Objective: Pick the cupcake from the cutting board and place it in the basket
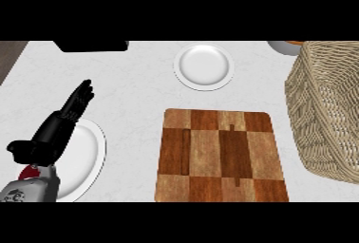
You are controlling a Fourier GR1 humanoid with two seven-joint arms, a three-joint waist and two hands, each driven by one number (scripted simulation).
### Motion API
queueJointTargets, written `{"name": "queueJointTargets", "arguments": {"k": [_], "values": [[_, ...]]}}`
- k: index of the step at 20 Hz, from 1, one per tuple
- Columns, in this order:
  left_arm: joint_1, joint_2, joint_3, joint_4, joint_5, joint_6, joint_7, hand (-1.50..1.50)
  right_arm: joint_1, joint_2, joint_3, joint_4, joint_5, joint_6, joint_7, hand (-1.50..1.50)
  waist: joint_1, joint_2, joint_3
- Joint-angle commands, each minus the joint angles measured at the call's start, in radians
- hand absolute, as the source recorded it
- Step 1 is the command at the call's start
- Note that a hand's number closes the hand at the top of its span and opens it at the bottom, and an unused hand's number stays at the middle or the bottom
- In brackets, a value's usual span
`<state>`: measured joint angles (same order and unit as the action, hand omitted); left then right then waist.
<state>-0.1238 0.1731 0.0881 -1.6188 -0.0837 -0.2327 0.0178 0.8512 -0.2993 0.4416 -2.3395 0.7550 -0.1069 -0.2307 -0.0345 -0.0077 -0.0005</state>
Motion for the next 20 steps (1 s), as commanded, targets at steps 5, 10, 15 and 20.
{"name": "queueJointTargets", "arguments": {"k": [5, 10, 15, 20], "values": [[-0.011, 0.012, 0.01, -0.017, 0.026, -0.022, 0.027, 0.0, 0.166, -0.032, -0.078, -0.329, -0.145, 0.01, 0.054, 1.5, 0.012, 0.005, -0.001], [-0.055, -0.015, -0.005, -0.012, 0.006, 0.013, 0.057, 0.0, 0.112, -0.025, -0.207, -0.342, -0.151, -0.006, 0.13, 1.5, 0.019, 0.009, -0.001], [-0.024, 0.003, -0.012, -0.01, -0.002, -0.014, -0.005, 0.0, -0.047, 0.036, -0.219, -0.297, -0.138, 0.01, 0.279, 1.5, 0.043, 0.012, -0.002], [-0.052, -0.026, -0.04, 0.009, -0.019, 0.002, 0.011, 0.0, -0.317, 0.066, -0.359, -0.229, -0.184, 0.02, 0.459, 1.5, 0.059, 0.02, -0.003]]}}
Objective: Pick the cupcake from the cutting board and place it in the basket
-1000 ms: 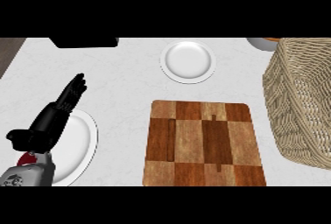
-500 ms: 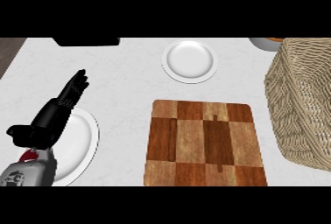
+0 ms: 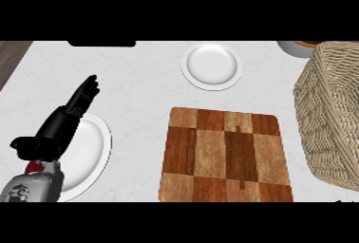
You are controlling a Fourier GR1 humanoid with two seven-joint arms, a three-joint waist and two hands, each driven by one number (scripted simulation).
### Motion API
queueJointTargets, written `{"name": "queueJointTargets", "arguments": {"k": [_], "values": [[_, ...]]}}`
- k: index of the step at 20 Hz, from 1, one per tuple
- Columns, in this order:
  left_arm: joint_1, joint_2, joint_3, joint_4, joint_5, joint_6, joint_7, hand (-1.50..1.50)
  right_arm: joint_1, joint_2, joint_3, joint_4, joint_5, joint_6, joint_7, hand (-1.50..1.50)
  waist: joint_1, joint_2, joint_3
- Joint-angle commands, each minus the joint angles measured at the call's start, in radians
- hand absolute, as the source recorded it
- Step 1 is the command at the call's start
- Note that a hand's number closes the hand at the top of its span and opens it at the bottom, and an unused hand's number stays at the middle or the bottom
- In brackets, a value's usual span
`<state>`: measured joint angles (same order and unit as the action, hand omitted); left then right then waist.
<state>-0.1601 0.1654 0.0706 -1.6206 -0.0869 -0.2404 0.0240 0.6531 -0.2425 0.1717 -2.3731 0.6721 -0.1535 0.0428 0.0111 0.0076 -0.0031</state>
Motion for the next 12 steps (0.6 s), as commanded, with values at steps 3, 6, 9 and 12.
{"name": "queueJointTargets", "arguments": {"k": [3, 6, 9, 12], "values": [[-0.018, -0.038, -0.027, -0.004, -0.015, 0.027, 0.038, 0.0, -0.245, 0.01, -0.177, -0.17, -0.147, 0.083, 0.287, 1.5, 0.008, -0.002, 0.001], [-0.025, -0.013, -0.018, 0.009, -0.011, 0.004, 0.012, 0.0, -0.439, 0.001, -0.278, -0.093, -0.181, 0.099, 0.404, 1.5, 0.016, 0.0, 0.0], [-0.047, -0.022, -0.004, 0.027, -0.003, 0.019, 0.046, 0.0, -0.61, -0.075, -0.416, -0.016, -0.246, 0.153, 0.487, 1.5, 0.002, -0.004, 0.002], [-0.067, 0.021, 0.03, 0.083, 0.008, -0.014, -0.023, 0.0, -0.815, -0.145, -0.509, 0.141, -0.303, 0.17, 0.568, 1.5, 0.003, -0.002, 0.001]]}}
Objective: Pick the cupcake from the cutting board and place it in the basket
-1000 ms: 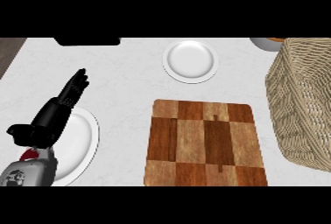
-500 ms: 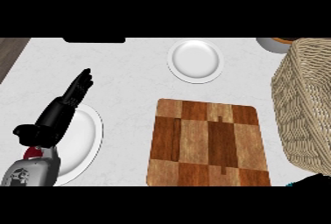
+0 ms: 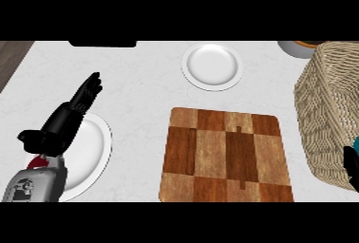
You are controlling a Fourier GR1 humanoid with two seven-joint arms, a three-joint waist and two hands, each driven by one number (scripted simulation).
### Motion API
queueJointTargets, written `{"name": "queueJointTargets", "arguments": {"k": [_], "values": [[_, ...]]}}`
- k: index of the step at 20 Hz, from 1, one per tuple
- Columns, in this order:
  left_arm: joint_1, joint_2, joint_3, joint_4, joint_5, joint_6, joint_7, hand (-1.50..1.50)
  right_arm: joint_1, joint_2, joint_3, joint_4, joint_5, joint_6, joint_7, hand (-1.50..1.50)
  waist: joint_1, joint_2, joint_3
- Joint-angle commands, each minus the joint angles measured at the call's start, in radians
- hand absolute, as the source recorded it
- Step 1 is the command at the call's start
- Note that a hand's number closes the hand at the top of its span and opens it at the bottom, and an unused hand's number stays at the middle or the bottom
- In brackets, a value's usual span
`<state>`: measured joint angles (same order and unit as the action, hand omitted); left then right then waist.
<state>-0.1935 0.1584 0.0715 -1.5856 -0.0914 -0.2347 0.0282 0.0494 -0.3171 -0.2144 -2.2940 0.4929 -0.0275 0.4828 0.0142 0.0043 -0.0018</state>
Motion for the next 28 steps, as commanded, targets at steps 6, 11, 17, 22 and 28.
{"name": "queueJointTargets", "arguments": {"k": [6, 11, 17, 22, 28], "values": [[0.08, -0.014, -0.004, -0.007, -0.015, 0.005, -0.062, 0.0, -0.214, -0.176, -0.275, 0.364, -0.27, 0.118, -0.09, 1.5, -0.012, -0.004, 0.002], [0.04, -0.033, -0.038, -0.003, -0.052, 0.024, -0.031, 0.0, -0.27, -0.188, -0.25, 0.614, -0.22, 0.097, -0.261, 1.5, -0.009, -0.002, 0.002], [0.007, 0.008, 0.024, 0.008, 0.012, -0.021, 0.002, 0.0, -0.307, -0.22, -0.301, 0.754, -0.185, 0.02, -0.426, 1.5, -0.012, -0.003, 0.002], [-0.03, 0.008, 0.023, 0.017, 0.009, -0.018, 0.011, 0.0, -0.345, -0.207, -0.354, 0.921, -0.174, -0.093, -0.567, 1.5, -0.011, -0.002, 0.003], [0.003, 0.01, 0.033, 0.055, 0.008, -0.029, -0.052, 0.0, -0.498, -0.269, -0.331, 1.082, -0.241, -0.069, -0.562, -1.5, -0.01, -0.003, 0.002]]}}
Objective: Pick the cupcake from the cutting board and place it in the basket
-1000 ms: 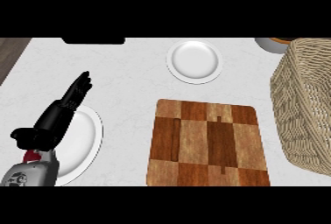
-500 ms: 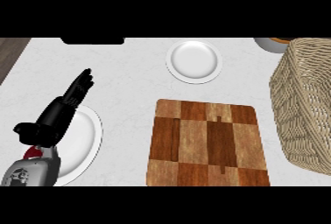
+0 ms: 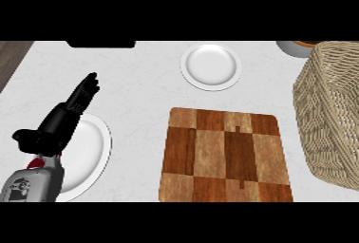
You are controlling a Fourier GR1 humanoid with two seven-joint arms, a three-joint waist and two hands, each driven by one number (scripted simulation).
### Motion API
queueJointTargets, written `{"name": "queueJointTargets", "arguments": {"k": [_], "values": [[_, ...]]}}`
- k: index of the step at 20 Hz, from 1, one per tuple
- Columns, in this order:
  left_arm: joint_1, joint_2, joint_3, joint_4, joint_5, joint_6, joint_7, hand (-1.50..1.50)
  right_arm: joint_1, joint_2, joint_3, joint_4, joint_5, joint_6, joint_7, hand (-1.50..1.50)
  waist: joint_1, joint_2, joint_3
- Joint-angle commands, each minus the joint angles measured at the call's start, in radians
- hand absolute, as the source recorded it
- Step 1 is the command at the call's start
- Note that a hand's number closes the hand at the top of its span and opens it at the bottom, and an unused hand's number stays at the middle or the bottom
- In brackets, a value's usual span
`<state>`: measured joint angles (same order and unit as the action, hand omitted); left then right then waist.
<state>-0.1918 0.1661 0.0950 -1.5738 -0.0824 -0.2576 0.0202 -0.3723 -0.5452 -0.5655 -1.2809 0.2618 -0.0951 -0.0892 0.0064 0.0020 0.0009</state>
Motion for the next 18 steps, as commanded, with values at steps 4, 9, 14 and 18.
{"name": "queueJointTargets", "arguments": {"k": [4, 9, 14, 18], "values": [[0.002, -0.014, -0.007, -0.001, -0.021, 0.019, -0.018, 0.0, -0.125, -0.089, 0.026, 0.203, -0.003, -0.012, -0.119, -1.5, 0.0, 0.0, -0.001], [0.053, -0.021, -0.029, -0.045, -0.026, 0.006, -0.012, 0.0, -0.052, -0.037, -0.02, 0.083, -0.134, 0.038, -0.118, -1.5, -0.004, -0.003, -0.001], [0.001, -0.019, -0.008, 0.032, -0.026, 0.016, -0.034, 0.0, -0.137, -0.076, -0.076, 0.157, -0.216, 0.043, -0.007, -1.5, -0.006, -0.001, -0.001], [-0.014, -0.01, 0.007, -0.044, 0.026, -0.008, 0.051, 0.0, -0.089, -0.179, -0.172, 0.239, -0.334, 0.183, 0.039, -1.5, -0.007, -0.003, 0.0]]}}
